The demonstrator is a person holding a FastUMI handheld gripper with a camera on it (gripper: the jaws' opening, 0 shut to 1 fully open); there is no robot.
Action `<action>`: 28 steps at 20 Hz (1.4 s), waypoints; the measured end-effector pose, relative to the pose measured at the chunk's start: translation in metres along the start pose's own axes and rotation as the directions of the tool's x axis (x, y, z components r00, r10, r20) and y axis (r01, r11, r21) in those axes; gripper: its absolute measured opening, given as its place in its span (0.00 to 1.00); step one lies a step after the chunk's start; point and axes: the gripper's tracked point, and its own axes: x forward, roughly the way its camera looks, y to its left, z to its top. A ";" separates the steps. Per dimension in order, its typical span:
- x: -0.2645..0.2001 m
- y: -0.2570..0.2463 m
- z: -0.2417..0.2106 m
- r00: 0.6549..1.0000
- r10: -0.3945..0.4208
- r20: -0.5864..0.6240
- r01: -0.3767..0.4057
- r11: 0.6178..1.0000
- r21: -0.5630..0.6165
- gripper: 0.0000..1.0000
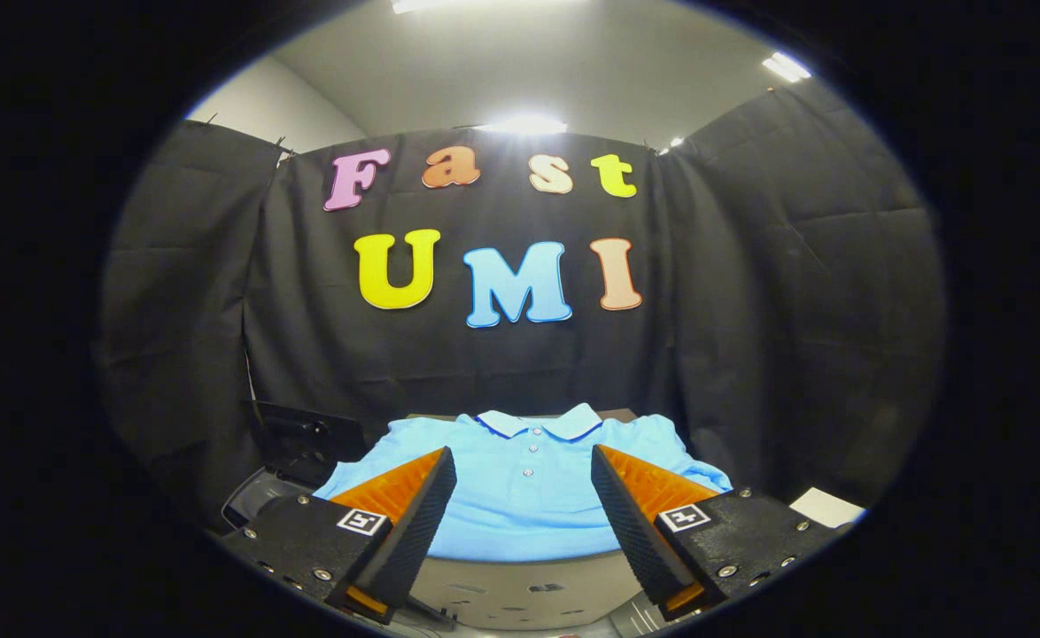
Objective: Put the clothes into the washing machine and then close the washing machine lid.
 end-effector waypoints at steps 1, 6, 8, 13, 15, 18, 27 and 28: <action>0.007 0.000 0.000 1.000 0.004 -0.010 -0.004 1.000 -0.005 0.96; 0.047 -0.007 -0.010 0.997 -0.014 -0.081 0.008 0.998 -0.066 0.96; 0.061 -0.010 -0.016 0.992 -0.017 -0.122 0.009 0.998 -0.065 0.96; 0.095 -0.013 -0.036 0.972 -0.022 -0.236 0.009 0.998 -0.057 0.96; 0.104 -0.017 -0.042 0.960 -0.027 -0.280 0.012 0.998 -0.054 0.96; 0.120 -0.020 -0.050 0.944 -0.037 -0.327 0.023 0.999 -0.047 0.96; 0.142 -0.019 -0.078 0.889 0.024 -0.457 -0.029 1.000 -0.004 0.96; 0.142 -0.019 -0.076 0.891 0.034 -0.454 -0.039 0.999 -0.003 0.96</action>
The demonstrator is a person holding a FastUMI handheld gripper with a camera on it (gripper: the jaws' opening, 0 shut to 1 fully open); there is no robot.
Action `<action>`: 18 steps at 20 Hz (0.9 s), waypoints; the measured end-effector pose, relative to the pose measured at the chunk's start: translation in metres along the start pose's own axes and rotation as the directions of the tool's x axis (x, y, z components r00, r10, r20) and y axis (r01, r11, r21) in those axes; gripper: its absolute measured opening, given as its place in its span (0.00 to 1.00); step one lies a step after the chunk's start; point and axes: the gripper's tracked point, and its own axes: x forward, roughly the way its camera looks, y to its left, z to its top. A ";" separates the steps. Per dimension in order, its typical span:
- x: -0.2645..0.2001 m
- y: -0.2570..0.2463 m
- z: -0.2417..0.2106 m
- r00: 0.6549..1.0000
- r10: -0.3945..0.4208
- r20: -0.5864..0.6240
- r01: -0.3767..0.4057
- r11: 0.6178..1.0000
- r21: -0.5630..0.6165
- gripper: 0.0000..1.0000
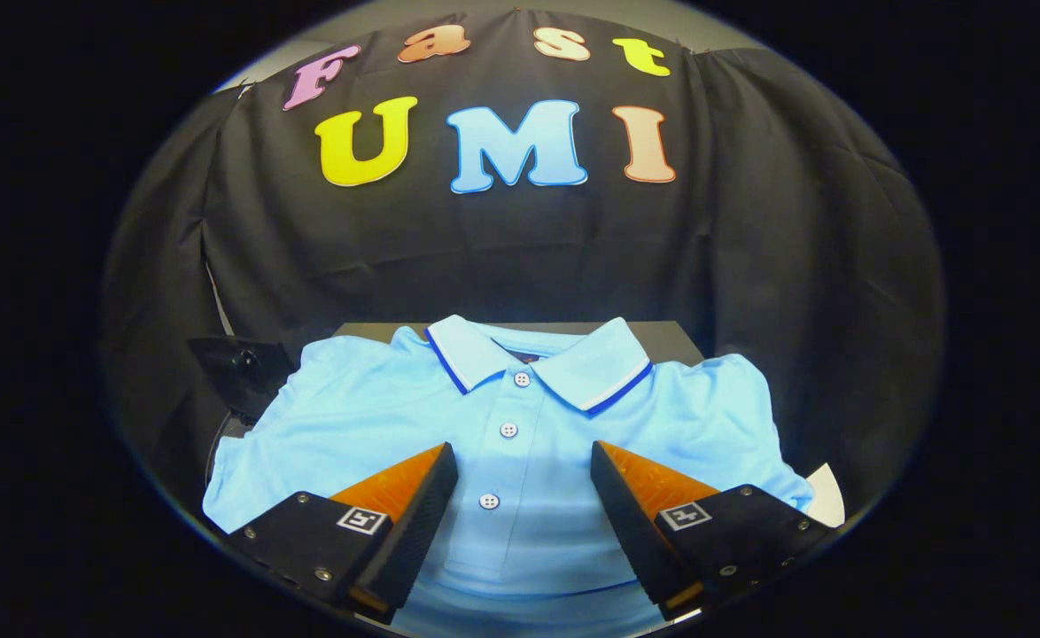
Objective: Put the clothes into the washing machine and then close the washing machine lid.
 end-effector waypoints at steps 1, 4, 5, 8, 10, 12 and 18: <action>-0.002 0.003 0.000 1.000 0.008 -0.007 -0.008 1.000 -0.005 0.96; -0.004 0.011 -0.004 0.999 0.046 -0.009 -0.047 0.999 -0.018 0.78; -0.005 0.013 -0.004 0.998 0.062 -0.007 -0.062 0.998 -0.016 0.71; -0.005 0.022 -0.003 0.993 0.117 -0.011 -0.117 0.993 -0.002 0.28; -0.006 0.022 -0.002 0.989 0.150 -0.012 -0.149 0.988 0.028 0.14; -0.010 0.023 -0.001 0.983 0.184 0.007 -0.184 0.977 0.111 0.01; -0.030 0.029 0.021 0.966 0.229 0.116 -0.247 0.953 0.177 0.00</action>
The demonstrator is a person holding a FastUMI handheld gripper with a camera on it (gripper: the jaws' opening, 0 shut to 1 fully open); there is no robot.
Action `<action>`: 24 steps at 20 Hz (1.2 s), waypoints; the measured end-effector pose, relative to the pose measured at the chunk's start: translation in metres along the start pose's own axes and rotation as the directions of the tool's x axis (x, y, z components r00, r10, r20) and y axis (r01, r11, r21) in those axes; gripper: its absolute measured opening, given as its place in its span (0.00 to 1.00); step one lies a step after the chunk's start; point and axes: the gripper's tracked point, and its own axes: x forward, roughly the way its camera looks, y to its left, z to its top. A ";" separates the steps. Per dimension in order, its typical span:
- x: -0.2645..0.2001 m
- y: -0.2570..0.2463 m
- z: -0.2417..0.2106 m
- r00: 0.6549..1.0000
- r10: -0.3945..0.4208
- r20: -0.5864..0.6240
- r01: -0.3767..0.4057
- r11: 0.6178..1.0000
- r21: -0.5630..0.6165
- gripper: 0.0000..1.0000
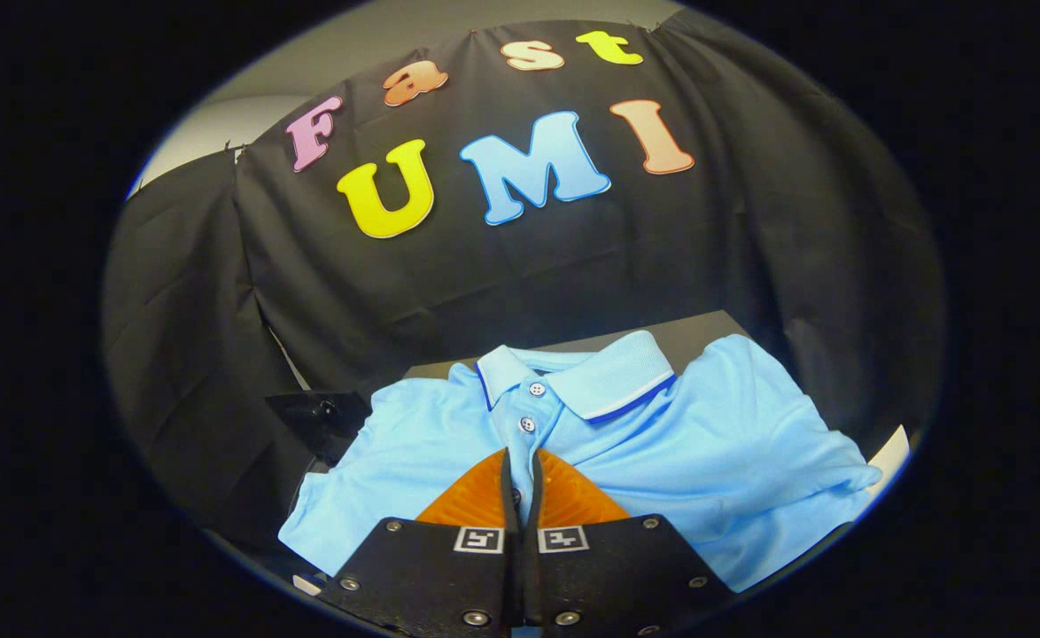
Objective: Put the clothes into the washing machine and then close the washing machine lid.
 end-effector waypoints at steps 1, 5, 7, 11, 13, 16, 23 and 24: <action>-0.003 0.004 0.004 1.000 0.009 0.014 -0.009 1.000 0.005 0.00; -0.015 0.028 0.014 0.997 0.051 0.057 -0.052 0.998 0.029 0.00; -0.018 0.047 0.026 0.992 0.076 0.099 -0.079 0.997 0.024 0.00; -0.021 0.090 0.043 0.979 0.134 0.151 -0.138 0.990 0.013 0.00; -0.020 0.114 0.048 0.973 0.162 0.163 -0.165 0.986 0.002 0.00; -0.016 0.147 0.052 0.965 0.201 0.170 -0.202 0.979 -0.012 0.00; -0.004 0.222 0.039 0.949 0.287 0.134 -0.286 0.958 -0.028 0.00; -0.002 0.233 0.034 0.946 0.299 0.125 -0.298 0.954 -0.029 0.00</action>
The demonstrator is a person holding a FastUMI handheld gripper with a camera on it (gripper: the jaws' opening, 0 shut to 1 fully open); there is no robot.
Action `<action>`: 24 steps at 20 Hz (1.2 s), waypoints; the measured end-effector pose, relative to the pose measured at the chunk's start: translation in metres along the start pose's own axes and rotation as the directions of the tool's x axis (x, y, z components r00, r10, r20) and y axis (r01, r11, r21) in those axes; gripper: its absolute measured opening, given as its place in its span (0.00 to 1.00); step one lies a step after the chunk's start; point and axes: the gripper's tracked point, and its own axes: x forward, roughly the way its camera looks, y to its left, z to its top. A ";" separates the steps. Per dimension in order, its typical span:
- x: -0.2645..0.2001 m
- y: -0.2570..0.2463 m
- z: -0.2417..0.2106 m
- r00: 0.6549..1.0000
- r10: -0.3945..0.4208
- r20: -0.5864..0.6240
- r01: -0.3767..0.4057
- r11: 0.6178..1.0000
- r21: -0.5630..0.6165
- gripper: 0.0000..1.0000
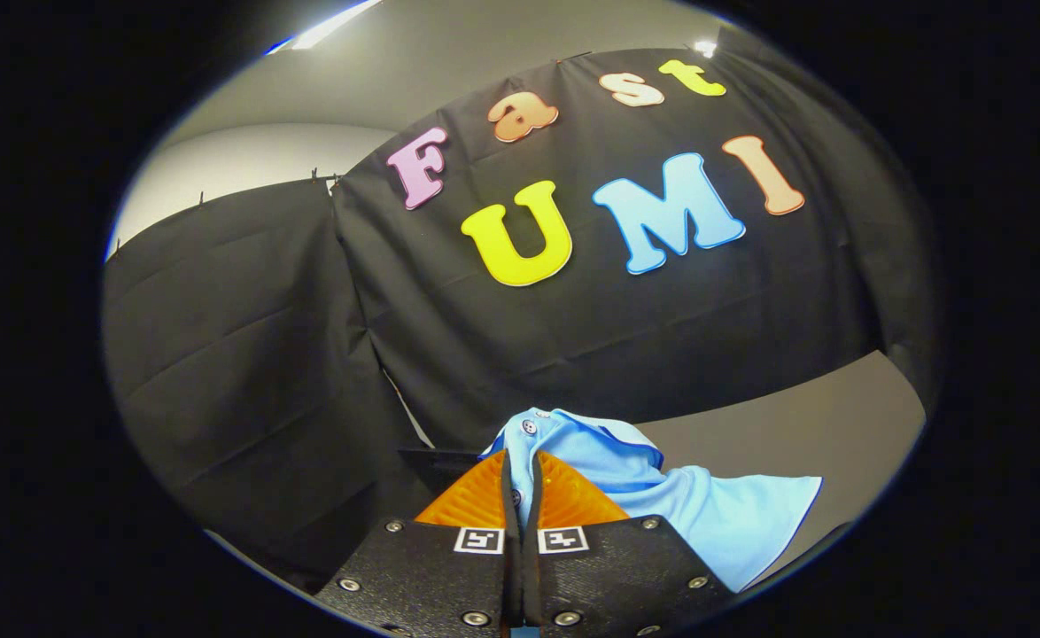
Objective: Put the clothes into the washing machine and then close the washing machine lid.
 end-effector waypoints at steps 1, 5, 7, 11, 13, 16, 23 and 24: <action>0.005 0.009 -0.003 1.000 0.012 -0.008 -0.012 1.000 0.000 0.00; 0.024 0.043 -0.020 0.998 0.049 -0.040 -0.050 0.999 -0.012 0.00; 0.034 0.057 -0.027 0.996 0.066 -0.054 -0.067 0.998 -0.007 0.00; 0.052 0.085 -0.050 0.992 0.089 -0.091 -0.091 0.996 -0.010 0.00; 0.063 0.097 -0.063 0.989 0.098 -0.112 -0.100 0.995 -0.010 0.00; 0.076 0.111 -0.088 0.984 0.108 -0.145 -0.110 0.994 -0.012 0.00; 0.116 0.127 -0.156 0.968 0.092 -0.235 -0.103 0.994 -0.033 0.00; 0.120 0.128 -0.166 0.966 0.085 -0.245 -0.097 0.994 -0.040 0.00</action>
